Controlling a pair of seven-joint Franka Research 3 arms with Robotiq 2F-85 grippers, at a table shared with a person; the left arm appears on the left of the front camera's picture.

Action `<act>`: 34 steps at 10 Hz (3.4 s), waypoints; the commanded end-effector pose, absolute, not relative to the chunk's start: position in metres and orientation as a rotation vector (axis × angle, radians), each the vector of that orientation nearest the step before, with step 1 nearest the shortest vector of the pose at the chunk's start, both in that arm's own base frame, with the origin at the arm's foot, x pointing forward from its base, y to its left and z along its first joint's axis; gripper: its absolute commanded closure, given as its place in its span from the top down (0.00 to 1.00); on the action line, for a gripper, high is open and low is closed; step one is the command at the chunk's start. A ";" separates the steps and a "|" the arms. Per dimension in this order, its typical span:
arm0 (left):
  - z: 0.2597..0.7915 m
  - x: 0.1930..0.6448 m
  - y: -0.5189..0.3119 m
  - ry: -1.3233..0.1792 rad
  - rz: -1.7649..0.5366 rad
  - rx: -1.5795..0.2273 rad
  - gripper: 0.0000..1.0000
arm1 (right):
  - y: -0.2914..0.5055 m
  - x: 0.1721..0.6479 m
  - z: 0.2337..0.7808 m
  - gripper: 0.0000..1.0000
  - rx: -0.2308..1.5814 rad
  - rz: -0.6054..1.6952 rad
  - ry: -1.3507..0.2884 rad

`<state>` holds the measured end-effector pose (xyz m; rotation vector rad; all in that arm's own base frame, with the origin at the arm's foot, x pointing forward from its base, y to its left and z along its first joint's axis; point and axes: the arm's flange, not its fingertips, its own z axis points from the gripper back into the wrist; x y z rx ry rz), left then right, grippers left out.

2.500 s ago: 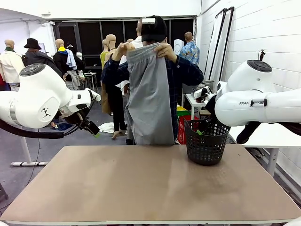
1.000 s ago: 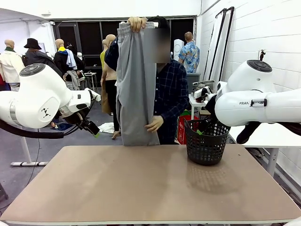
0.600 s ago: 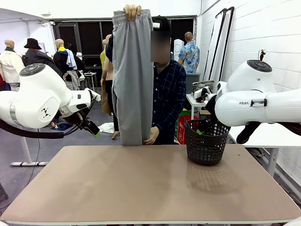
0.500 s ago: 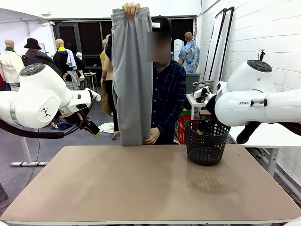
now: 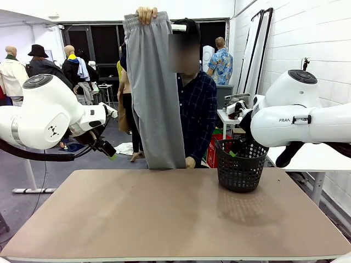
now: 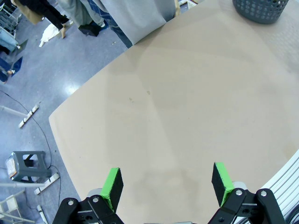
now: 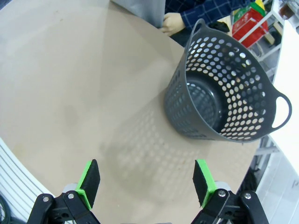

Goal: Fold the training pants.
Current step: Grab both ends of the Training pants handed by a person.

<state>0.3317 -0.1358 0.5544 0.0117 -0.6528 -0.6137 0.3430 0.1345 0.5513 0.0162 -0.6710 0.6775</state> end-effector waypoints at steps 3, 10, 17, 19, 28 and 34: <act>0.554 0.332 -0.136 -0.653 -0.616 0.013 1.00 | 0.134 0.343 0.551 1.00 0.015 0.684 -0.677; 0.554 0.332 -0.136 -0.653 -0.616 0.013 1.00 | 0.134 0.343 0.551 1.00 0.015 0.684 -0.677; 0.554 0.332 -0.136 -0.653 -0.616 0.013 1.00 | 0.134 0.343 0.551 1.00 0.015 0.684 -0.677; 0.554 0.332 -0.136 -0.653 -0.616 0.013 1.00 | 0.134 0.343 0.551 1.00 0.015 0.684 -0.677; 0.554 0.332 -0.136 -0.653 -0.616 0.013 1.00 | 0.134 0.343 0.551 1.00 0.015 0.684 -0.677; 0.554 0.332 -0.136 -0.653 -0.616 0.013 1.00 | 0.134 0.343 0.551 1.00 0.015 0.684 -0.677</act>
